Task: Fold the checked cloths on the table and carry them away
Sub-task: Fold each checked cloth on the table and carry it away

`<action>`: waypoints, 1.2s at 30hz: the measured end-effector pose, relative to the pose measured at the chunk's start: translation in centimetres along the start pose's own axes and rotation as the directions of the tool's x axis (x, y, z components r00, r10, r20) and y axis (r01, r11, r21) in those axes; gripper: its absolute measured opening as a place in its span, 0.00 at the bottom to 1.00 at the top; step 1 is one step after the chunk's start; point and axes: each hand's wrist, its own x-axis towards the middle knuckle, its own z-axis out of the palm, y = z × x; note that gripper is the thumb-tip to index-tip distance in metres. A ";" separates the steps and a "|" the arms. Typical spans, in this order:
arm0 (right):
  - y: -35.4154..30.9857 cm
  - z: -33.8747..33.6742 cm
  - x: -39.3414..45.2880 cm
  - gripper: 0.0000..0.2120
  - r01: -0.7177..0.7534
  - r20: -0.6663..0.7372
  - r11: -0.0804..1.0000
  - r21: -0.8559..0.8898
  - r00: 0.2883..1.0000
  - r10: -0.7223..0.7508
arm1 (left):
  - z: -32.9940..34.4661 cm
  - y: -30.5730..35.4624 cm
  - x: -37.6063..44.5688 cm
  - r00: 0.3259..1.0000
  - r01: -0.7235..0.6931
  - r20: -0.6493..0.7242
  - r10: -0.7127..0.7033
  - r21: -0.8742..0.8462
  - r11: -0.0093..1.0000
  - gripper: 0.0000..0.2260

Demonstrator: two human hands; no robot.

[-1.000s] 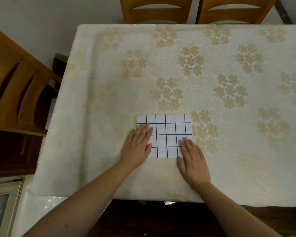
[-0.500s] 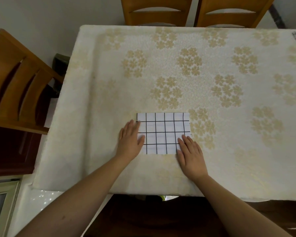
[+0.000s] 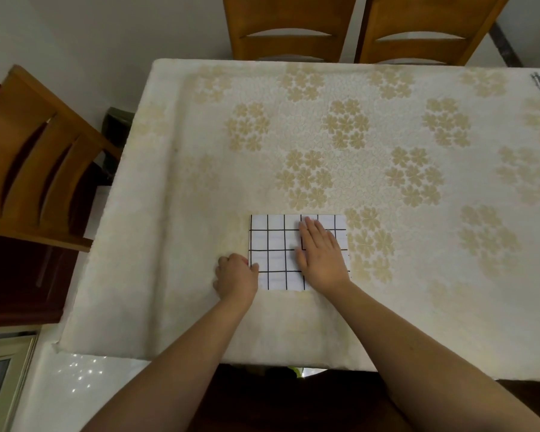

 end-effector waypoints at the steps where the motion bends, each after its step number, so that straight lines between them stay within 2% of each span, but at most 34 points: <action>1: -0.4 0.0 0.9 0.31 0.016 0.008 1.000 -0.002 1.000 -0.016 | 0.0 0.0 0.0 1.000 0.004 0.002 -0.004 0.000 1.000 0.12; 4: -1.1 0.3 2.6 0.32 0.034 0.048 0.999 -0.027 0.998 -0.033 | 0.0 0.0 0.0 1.000 0.006 0.003 -0.006 0.003 1.000 0.12; 9: 2.3 0.5 2.5 0.29 -0.096 0.119 0.991 -0.098 0.987 0.107 | -0.1 0.1 0.2 0.999 0.021 0.027 -0.022 0.005 1.000 0.12; 15: 6.4 -0.5 1.3 0.33 -0.146 0.088 0.973 -0.177 0.983 0.163 | -0.1 -0.1 0.5 1.000 0.007 0.030 -0.008 0.024 1.000 0.12; 20: 6.3 -0.4 1.2 0.32 -0.149 0.076 0.980 -0.130 0.984 0.160 | 0.1 -0.2 0.3 1.000 0.017 0.023 -0.016 -0.055 0.998 0.13; 24: 6.3 -0.5 1.3 0.31 -0.133 0.057 0.984 -0.118 0.988 0.140 | -0.5 -0.9 0.7 0.995 -0.093 0.000 0.095 -0.190 0.977 0.08; 30: 6.8 -0.4 1.1 0.30 -0.095 0.066 0.984 -0.150 0.992 0.106 | -2.4 -0.4 0.5 0.976 -0.214 -0.020 0.215 -0.239 0.947 0.03; 36: 6.8 -0.5 1.3 0.31 -0.102 0.061 0.983 -0.153 0.992 0.112 | -3.2 2.2 -1.7 0.899 -0.432 -0.046 0.435 -0.250 0.867 0.04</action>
